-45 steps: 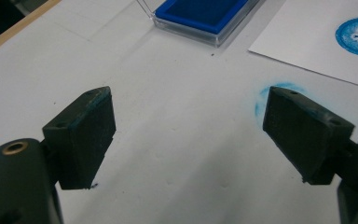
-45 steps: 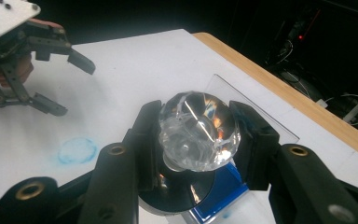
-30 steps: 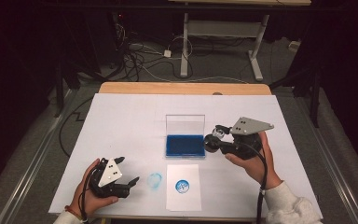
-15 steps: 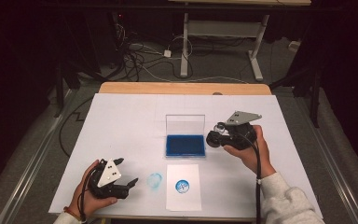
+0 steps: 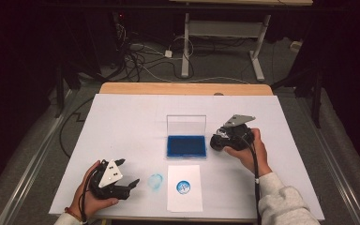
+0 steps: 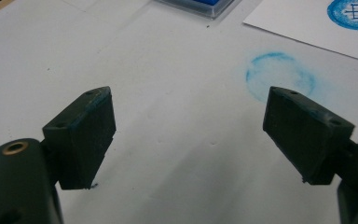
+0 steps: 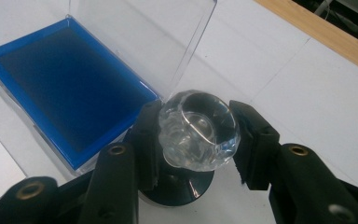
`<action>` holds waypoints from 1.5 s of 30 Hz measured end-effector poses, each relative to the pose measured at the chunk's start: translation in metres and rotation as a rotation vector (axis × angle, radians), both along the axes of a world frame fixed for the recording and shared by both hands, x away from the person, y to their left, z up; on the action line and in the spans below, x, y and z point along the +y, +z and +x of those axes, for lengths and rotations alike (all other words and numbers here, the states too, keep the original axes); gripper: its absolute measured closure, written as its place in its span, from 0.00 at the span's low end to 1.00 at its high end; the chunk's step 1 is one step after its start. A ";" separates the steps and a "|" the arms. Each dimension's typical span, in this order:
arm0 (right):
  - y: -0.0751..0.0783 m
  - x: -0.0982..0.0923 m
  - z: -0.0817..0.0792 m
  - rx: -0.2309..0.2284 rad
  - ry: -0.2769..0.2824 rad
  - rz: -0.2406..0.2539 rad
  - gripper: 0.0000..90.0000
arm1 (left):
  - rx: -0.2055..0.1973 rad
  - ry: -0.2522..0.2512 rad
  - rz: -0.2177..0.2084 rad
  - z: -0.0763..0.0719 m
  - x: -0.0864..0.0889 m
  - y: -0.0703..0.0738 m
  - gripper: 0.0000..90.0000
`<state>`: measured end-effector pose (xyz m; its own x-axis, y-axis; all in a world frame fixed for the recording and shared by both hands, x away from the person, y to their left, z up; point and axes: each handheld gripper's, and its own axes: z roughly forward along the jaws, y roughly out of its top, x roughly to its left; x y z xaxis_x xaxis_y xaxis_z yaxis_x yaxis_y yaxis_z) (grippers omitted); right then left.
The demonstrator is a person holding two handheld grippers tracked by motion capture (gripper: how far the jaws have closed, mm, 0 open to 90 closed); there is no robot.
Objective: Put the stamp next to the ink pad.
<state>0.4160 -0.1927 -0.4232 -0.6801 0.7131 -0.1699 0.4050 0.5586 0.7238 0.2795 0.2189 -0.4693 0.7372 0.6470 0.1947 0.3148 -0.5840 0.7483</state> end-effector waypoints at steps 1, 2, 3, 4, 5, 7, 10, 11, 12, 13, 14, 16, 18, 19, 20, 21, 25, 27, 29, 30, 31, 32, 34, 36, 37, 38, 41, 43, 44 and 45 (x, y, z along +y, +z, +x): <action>-0.001 0.000 0.000 -0.001 0.003 0.000 0.64 | 0.000 0.000 0.000 0.000 0.000 0.000 0.19; -0.001 0.000 0.000 -0.001 0.003 0.001 0.64 | 0.000 0.000 0.001 0.000 0.000 0.000 0.19; -0.001 0.001 0.000 0.000 0.001 0.000 0.64 | 0.001 0.000 0.001 0.000 0.000 0.000 0.19; -0.001 0.002 0.000 -0.002 0.003 -0.003 0.64 | 0.001 -0.001 0.001 0.000 0.000 0.000 0.19; -0.001 0.002 0.000 -0.003 0.004 -0.004 0.64 | 0.001 -0.002 0.001 0.000 0.000 0.000 0.19; -0.001 0.003 -0.001 -0.005 0.004 -0.008 0.64 | 0.002 -0.003 0.002 0.000 0.000 0.000 0.19; -0.005 0.004 -0.001 -0.004 0.001 -0.027 0.64 | 0.004 -0.004 0.004 0.000 -0.001 -0.001 0.19; -0.006 0.005 -0.001 -0.003 0.001 -0.034 0.64 | 0.004 -0.005 0.004 0.000 -0.001 -0.001 0.19; -0.008 0.005 -0.001 -0.003 0.000 -0.040 0.64 | 0.006 -0.005 0.004 0.000 0.000 -0.001 0.19; -0.009 0.006 -0.001 -0.002 0.000 -0.042 0.64 | 0.006 -0.004 0.004 0.000 -0.001 -0.001 0.19; -0.010 0.007 -0.001 -0.002 0.000 -0.043 0.64 | 0.008 -0.003 0.004 0.000 0.000 -0.001 0.19; -0.012 0.008 -0.001 -0.002 0.004 -0.050 0.64 | 0.012 0.001 0.004 0.001 0.000 -0.001 0.19; -0.014 0.009 -0.001 -0.004 0.007 -0.054 0.64 | 0.013 0.002 0.004 0.001 0.000 -0.001 0.19; -0.014 0.010 -0.001 -0.007 0.005 -0.055 0.64 | 0.013 0.003 0.004 0.001 0.000 -0.001 0.19; -0.014 0.010 -0.001 -0.008 0.005 -0.057 0.64 | 0.013 0.002 0.005 0.001 0.000 -0.001 0.19; -0.014 0.010 -0.001 -0.011 0.005 -0.057 0.64 | 0.013 0.002 0.005 0.001 0.000 -0.001 0.19; -0.017 0.012 -0.003 -0.021 0.011 -0.059 0.64 | 0.016 0.004 0.009 0.001 -0.001 -0.001 0.19; -0.017 0.012 -0.004 -0.022 0.012 -0.061 0.64 | 0.015 0.004 0.009 0.001 0.000 -0.001 0.19; -0.017 0.012 -0.005 -0.023 0.012 -0.056 0.64 | 0.016 0.003 0.010 0.001 0.000 -0.001 0.19; -0.017 0.012 -0.006 -0.021 0.012 -0.055 0.63 | 0.017 0.002 0.012 0.001 -0.001 -0.001 0.19; -0.017 0.012 -0.006 -0.022 0.012 -0.056 0.63 | 0.018 0.001 0.012 0.001 -0.001 -0.001 0.19; -0.017 0.012 -0.006 -0.023 0.010 -0.055 0.63 | 0.019 0.000 0.011 0.001 -0.001 -0.001 0.19; -0.017 0.012 -0.007 -0.022 0.007 -0.047 0.63 | 0.020 -0.001 0.012 0.001 -0.001 -0.001 0.19; -0.017 0.011 -0.007 -0.019 0.009 -0.040 0.63 | 0.020 -0.001 0.011 0.001 -0.001 -0.002 0.19; -0.018 0.011 -0.007 -0.020 0.008 -0.035 0.62 | 0.020 -0.001 0.012 0.001 -0.001 -0.001 0.19; -0.018 0.011 -0.007 -0.014 0.006 -0.029 0.61 | 0.020 -0.001 0.012 0.001 -0.001 -0.001 0.19; -0.018 0.011 -0.007 -0.006 0.011 -0.022 0.58 | 0.019 -0.001 0.011 0.001 -0.001 -0.001 0.19; -0.018 0.010 -0.007 -0.002 0.013 -0.017 0.56 | 0.020 -0.002 0.011 0.001 -0.001 -0.001 0.19; -0.017 0.010 -0.007 -0.005 0.010 -0.016 0.54 | 0.020 -0.003 0.013 0.001 -0.001 -0.001 0.19; -0.017 0.010 -0.007 -0.010 0.009 -0.011 0.53 | 0.020 -0.002 0.012 0.001 -0.001 -0.001 0.19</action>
<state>0.4092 -0.1831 -0.4400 -0.6845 0.7052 -0.1849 0.3928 0.5704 0.7214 0.2803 0.2180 -0.4704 0.7420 0.6435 0.1881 0.3287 -0.5937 0.7345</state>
